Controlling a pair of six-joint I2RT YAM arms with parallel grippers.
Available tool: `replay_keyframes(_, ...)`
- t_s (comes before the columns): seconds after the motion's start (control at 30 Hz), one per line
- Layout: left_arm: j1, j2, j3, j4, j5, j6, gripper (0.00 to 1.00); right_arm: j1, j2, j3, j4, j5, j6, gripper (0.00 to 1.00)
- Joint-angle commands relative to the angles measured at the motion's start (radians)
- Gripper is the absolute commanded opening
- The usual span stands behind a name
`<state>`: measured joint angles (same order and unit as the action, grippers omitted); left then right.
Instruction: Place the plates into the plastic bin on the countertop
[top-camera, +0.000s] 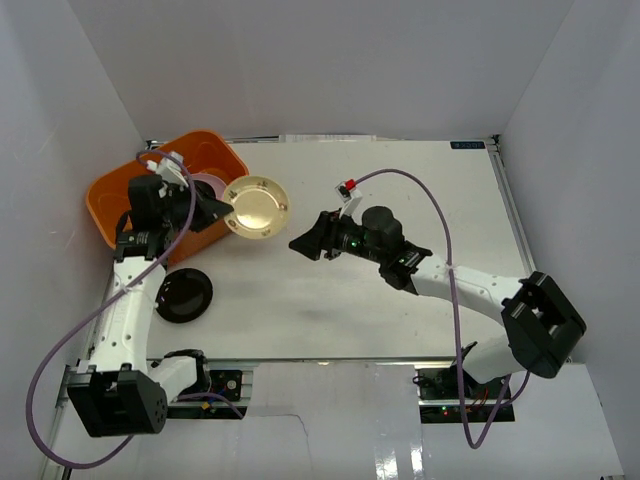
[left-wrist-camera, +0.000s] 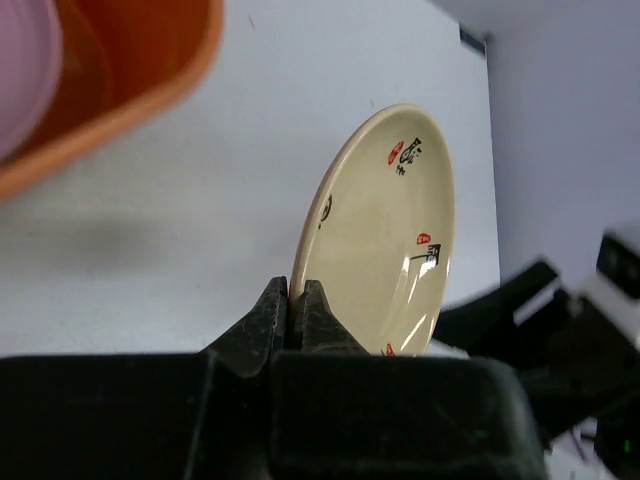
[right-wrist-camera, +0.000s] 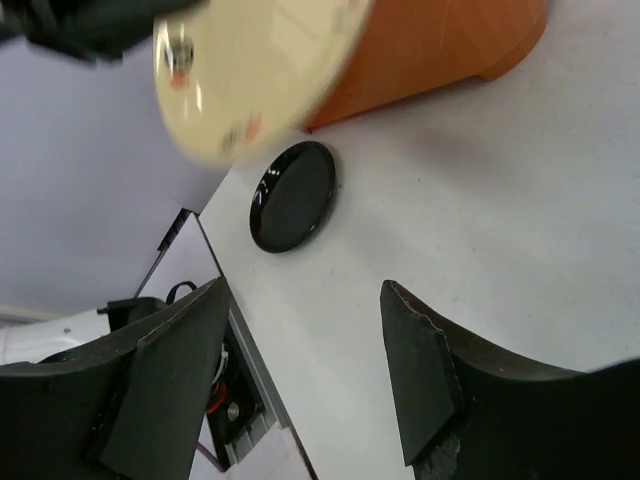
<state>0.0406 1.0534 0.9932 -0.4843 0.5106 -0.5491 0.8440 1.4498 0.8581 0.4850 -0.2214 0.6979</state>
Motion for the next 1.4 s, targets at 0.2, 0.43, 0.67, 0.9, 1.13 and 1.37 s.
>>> replay_keyframes(0.2,0.257,0.192,0.225,0.125,-0.319,-0.160,0.00,0.009,-0.085,-0.148,-0.059,0.004,-0.100,0.68)
replay_keyframes(0.43,0.278,0.342,0.268,0.098,-0.449,-0.040,0.00,0.030,-0.025,-0.172,-0.003,-0.059,-0.087,0.68)
replay_keyframes(0.67,0.286,0.464,0.274,0.093,-0.495,-0.003,0.11,0.105,0.098,-0.108,0.004,-0.038,-0.087,0.68)
replay_keyframes(0.9,0.286,0.481,0.245,0.107,-0.555,0.000,0.41,0.178,0.289,0.051,-0.006,0.016,-0.063,0.68)
replay_keyframes(1.13,0.286,0.401,0.157,0.174,-0.466,-0.064,0.85,0.221,0.553,0.245,0.027,0.077,0.063,0.67)
replay_keyframes(1.37,0.239,0.142,0.036,0.243,-0.334,-0.075,0.98,0.270,0.721,0.453,-0.014,0.191,0.135,0.65)
